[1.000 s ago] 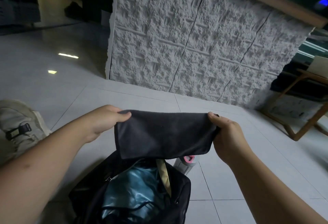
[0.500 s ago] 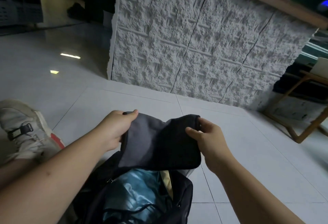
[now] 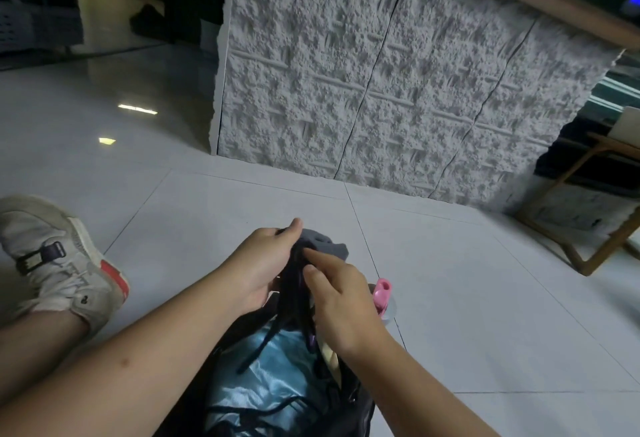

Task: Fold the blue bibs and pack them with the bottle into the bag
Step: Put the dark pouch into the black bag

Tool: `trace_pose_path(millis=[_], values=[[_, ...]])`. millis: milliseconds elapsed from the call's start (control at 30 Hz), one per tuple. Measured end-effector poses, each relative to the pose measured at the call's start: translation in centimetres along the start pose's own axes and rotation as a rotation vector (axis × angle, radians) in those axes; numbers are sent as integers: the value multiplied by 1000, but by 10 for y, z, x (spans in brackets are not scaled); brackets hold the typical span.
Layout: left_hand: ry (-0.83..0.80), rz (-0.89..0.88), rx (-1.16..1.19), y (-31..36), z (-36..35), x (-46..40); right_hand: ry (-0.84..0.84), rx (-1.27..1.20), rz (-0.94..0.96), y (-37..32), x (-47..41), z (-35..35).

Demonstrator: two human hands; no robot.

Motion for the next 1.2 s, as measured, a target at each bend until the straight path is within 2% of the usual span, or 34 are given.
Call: trace_pose_path(millis=[167,233,300,367,467,500,567,667,733,867,933,1067,1100,1133,1200], values=[[-218,-105,54,9,-13,8,0,-382,-88,5,0,8],[-213,-119,40,7,-5,2,-30,-576,-159,14,-2,9],[-188,-108,50,2,4,-6,-29,-668,-192,17,-6,16],[-143,-104,29,-3,13,-12,69,-634,-227,22,-9,31],[-72,-106,45,-6,26,-17,337,-328,-221,37,-8,66],[-72,-105,66,-6,27,-17,355,-271,-225,43,-9,70],[-106,-101,90,-5,26,-18,217,-323,-304,61,-11,57],[-153,-91,85,-5,25,-18,-51,-572,-353,72,-7,30],[-152,-97,67,-4,27,-17,-88,-625,-264,66,-7,28],[-131,-136,30,-2,31,-17,-123,-569,-123,48,-7,31],[-124,-165,-18,1,33,-17,-159,-471,-135,41,-7,32],[-141,-224,-179,6,32,-14,-428,-109,-154,45,-4,21],[-167,-240,-212,7,30,-13,-462,-99,-154,47,-4,20],[-184,-259,-241,8,29,-11,-458,-158,-163,48,-5,21],[-173,-292,-294,11,30,-8,-410,-425,-198,46,-5,25]])
Point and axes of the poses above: each hand's wrist, its own x-axis away from the middle knuckle, its own z-axis out of the back of the hand, y = z × x, the point moved 9 cm from there along -x, towards the middle knuckle
